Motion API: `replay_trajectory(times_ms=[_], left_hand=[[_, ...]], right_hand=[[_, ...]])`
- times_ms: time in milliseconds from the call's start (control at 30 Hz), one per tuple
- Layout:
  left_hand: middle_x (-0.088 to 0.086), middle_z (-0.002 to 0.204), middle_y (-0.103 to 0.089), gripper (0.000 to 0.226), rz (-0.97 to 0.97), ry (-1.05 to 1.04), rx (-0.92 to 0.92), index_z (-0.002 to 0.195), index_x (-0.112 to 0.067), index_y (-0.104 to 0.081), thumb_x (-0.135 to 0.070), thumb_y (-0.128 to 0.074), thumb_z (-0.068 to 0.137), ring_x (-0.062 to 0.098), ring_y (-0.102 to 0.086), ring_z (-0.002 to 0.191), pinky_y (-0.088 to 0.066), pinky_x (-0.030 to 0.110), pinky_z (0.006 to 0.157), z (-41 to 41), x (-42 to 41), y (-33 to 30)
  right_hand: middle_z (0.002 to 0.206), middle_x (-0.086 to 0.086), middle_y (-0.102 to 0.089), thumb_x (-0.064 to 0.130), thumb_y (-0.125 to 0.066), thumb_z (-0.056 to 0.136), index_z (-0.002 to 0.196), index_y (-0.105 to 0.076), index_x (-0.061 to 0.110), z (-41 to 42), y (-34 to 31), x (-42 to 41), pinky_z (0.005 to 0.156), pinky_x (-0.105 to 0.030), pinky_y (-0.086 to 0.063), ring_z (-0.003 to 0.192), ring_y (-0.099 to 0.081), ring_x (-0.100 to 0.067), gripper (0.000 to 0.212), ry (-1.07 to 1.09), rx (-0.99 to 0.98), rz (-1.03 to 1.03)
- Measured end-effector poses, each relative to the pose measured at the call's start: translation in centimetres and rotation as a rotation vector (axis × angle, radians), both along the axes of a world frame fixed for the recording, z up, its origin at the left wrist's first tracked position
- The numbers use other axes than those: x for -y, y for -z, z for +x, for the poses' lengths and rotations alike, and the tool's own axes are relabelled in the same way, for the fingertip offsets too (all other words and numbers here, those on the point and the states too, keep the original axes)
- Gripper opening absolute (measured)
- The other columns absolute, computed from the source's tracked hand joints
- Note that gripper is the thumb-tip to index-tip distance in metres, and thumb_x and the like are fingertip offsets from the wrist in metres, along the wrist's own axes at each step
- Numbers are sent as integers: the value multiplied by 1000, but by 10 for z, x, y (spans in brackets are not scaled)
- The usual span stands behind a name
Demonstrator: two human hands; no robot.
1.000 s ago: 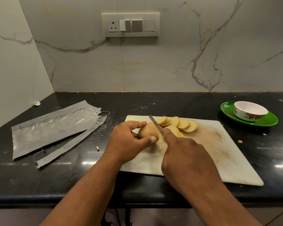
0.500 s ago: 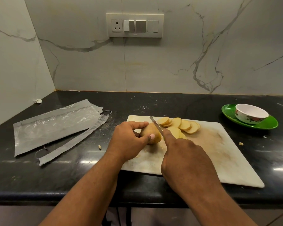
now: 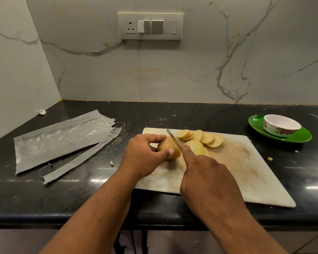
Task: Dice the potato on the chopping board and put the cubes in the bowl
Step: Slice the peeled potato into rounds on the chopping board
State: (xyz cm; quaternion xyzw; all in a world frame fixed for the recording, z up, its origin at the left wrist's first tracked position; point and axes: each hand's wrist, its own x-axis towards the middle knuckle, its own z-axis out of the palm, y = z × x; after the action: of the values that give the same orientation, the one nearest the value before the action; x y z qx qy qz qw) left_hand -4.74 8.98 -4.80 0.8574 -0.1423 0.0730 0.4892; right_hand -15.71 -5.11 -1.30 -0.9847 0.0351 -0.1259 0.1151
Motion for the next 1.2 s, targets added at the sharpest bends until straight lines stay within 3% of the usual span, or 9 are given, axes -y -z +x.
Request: replay_trajectory(times_ms=[133, 367, 467, 600, 767, 900, 1067, 1200], left_hand=[[-5, 130, -71, 52, 0, -4, 7, 131, -28, -71, -36, -86, 82, 11, -73, 92, -54, 19, 80, 1, 0, 1], [-10, 126, -70, 51, -5, 10, 19, 131, -28, -71, -35, -86, 82, 2, -70, 86, -50, 12, 72, 3, -1, 3], [-14, 109, -73, 47, -2, 19, 9, 127, -29, -73, -31, -87, 82, -7, -65, 72, -47, 6, 63, 6, 0, 2], [-15, 115, -73, 47, 0, 30, 23, 126, -30, -73, -29, -87, 81, -6, -65, 74, -49, 11, 70, 5, 0, 3], [-5, 111, -77, 45, 9, 8, 20, 126, -28, -74, -28, -85, 83, -3, -66, 69, -44, 6, 72, 6, 2, 3], [-2, 111, -77, 44, 24, 13, 26, 128, -26, -73, -25, -84, 85, -2, -65, 69, -45, -1, 69, 6, 1, 3], [-3, 103, -76, 44, -4, 59, 42, 126, -23, -74, -17, -85, 84, -12, -58, 56, -42, 3, 60, 2, 1, 2], [-4, 104, -77, 45, -6, 56, 34, 127, -24, -73, -20, -85, 84, -11, -58, 56, -43, 4, 62, 2, 1, 2]], right_hand=[[129, 1, -57, 26, -52, 99, 158, -4, 32, 0, -1, 1, 79, -23, -50, 101, -59, -13, 76, -1, -14, -26], [119, 3, -59, 27, -52, 98, 158, -8, 33, 3, 6, 1, 66, -19, -39, 83, -46, -8, 74, 2, 26, -12], [120, 1, -61, 24, -51, 98, 157, -16, 33, 8, 2, 0, 65, -20, -41, 81, -45, -9, 69, 14, 23, -23], [122, -1, -62, 23, -44, 102, 155, -25, 30, 20, 1, -4, 68, -23, -46, 83, -52, -12, 57, 15, 39, -41], [123, 0, -60, 24, -43, 103, 154, -21, 30, 10, 4, -3, 66, -22, -41, 82, -47, -11, 57, 5, 2, -34], [126, -2, -58, 24, -43, 102, 156, -12, 28, -12, 7, -2, 71, -25, -43, 97, -58, -17, 62, -20, -33, -78], [106, -2, -58, 21, -34, 104, 150, -28, 24, 8, 6, -8, 64, -26, -41, 78, -47, -15, 47, -9, 12, -33], [112, -3, -61, 20, -34, 104, 150, -30, 22, 17, 8, -9, 64, -26, -44, 82, -53, -15, 46, -14, 44, -13]])
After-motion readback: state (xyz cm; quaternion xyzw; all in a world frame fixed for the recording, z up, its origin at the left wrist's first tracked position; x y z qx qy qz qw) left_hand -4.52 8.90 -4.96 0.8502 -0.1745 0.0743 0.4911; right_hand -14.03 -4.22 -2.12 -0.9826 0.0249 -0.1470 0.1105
